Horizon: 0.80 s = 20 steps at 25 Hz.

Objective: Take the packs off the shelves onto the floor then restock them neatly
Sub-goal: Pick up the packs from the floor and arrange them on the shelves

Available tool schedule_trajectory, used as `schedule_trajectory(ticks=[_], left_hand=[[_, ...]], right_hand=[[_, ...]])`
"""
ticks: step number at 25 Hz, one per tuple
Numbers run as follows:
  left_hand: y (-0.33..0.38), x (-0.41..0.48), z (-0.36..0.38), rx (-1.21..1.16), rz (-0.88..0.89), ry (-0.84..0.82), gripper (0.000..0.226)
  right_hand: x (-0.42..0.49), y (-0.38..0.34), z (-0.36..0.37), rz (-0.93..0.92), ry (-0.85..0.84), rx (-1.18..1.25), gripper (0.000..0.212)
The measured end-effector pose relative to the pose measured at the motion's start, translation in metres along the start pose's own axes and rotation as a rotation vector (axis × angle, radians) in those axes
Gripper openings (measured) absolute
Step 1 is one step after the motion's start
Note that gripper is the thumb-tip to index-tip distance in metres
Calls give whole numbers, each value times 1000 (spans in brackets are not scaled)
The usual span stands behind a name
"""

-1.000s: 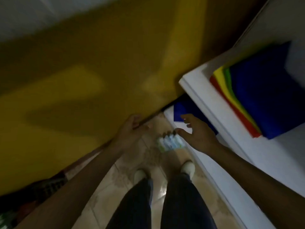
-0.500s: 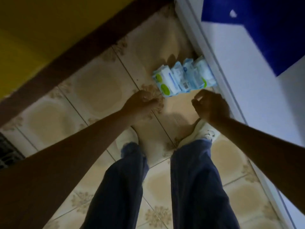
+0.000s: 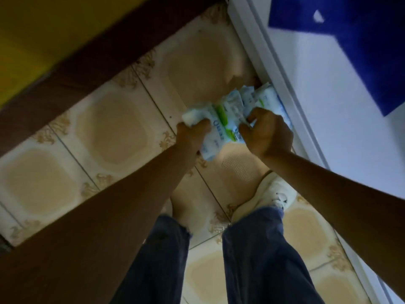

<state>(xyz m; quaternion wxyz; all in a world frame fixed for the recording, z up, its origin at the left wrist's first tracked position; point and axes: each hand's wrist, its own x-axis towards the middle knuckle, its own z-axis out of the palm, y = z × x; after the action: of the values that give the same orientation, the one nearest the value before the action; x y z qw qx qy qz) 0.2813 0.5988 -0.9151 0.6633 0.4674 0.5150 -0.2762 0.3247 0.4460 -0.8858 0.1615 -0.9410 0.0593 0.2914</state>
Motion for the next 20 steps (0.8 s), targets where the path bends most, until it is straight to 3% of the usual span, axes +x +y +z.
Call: schedule_trajectory(ticks=[2, 8, 10, 11, 13, 17, 20], left_hand=[[19, -58, -27, -108, -5, -209, 54], [95, -269, -59, -323, 18, -412, 45], [121, -343, -56, -383, 64, -476, 31], [132, -379, -57, -390, 110, -502, 36], [151, -439, -54, -340, 190, -546, 69], [186, -547, -31, -327, 342, -571, 85], [211, -612, -20, -329, 372, -627, 61]], right_hand=[[-26, -5, -41, 48, -55, 161, 16], [-159, -72, -197, -60, -170, 450, 27], [-217, -105, -256, -126, -172, 534, 31], [-245, -119, -284, -154, -168, 561, 30], [-292, -141, -337, -197, -122, 603, 28], [-377, -178, -428, -257, 36, 761, 26], [-422, -201, -479, -356, 178, 780, 28]])
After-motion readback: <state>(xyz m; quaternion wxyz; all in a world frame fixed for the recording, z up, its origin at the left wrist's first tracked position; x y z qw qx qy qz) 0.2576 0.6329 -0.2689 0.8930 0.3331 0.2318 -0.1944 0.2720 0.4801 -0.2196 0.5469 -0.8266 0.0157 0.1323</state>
